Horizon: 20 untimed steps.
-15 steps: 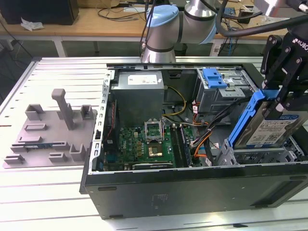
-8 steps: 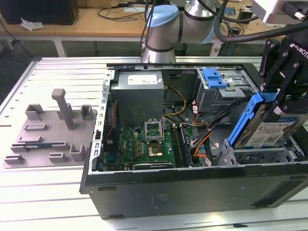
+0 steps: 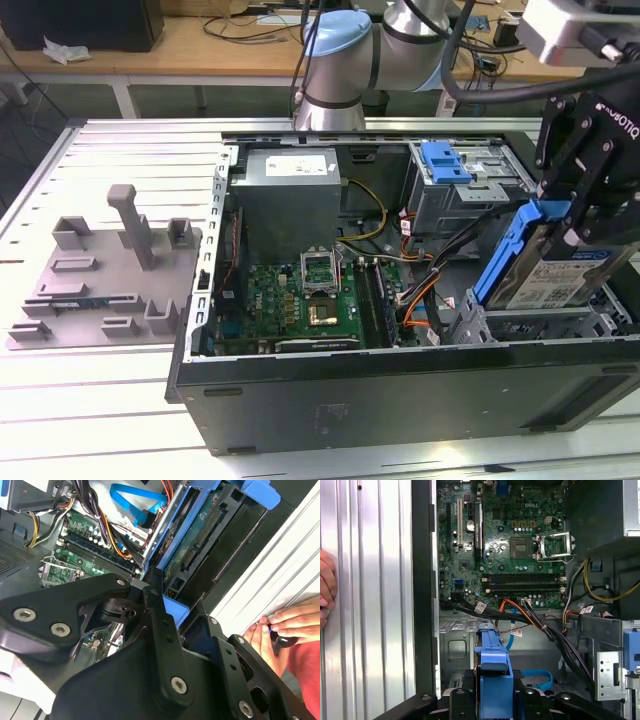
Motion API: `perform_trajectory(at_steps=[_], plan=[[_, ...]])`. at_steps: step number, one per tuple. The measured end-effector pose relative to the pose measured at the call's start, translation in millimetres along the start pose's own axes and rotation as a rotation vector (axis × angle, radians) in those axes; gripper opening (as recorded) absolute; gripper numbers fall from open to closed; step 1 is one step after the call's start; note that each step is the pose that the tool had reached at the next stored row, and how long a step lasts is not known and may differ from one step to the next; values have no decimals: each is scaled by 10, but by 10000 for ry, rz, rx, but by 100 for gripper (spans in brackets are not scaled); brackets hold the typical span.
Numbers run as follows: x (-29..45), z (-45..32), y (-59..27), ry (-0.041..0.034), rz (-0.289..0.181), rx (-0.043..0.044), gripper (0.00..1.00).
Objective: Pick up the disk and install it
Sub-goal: 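Insert the disk into the insertion slot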
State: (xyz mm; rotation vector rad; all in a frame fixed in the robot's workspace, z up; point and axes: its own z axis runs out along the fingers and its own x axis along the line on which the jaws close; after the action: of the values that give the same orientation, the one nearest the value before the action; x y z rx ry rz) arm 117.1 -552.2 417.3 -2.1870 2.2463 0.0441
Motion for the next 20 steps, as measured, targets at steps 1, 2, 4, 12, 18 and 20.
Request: perform_trajectory(at_steps=[1, 2, 4, 12, 18, 20], plan=[[0, 12, 0, 0, 0, 0, 36], [0, 21, 0, 0, 0, 1, 36], [1, 49, -1, 0, 0, 0, 36], [4, 143, -2, 0, 0, 0, 36], [4, 162, -3, 0, 0, 0, 44], [4, 162, -3, 1, 0, 0, 44]])
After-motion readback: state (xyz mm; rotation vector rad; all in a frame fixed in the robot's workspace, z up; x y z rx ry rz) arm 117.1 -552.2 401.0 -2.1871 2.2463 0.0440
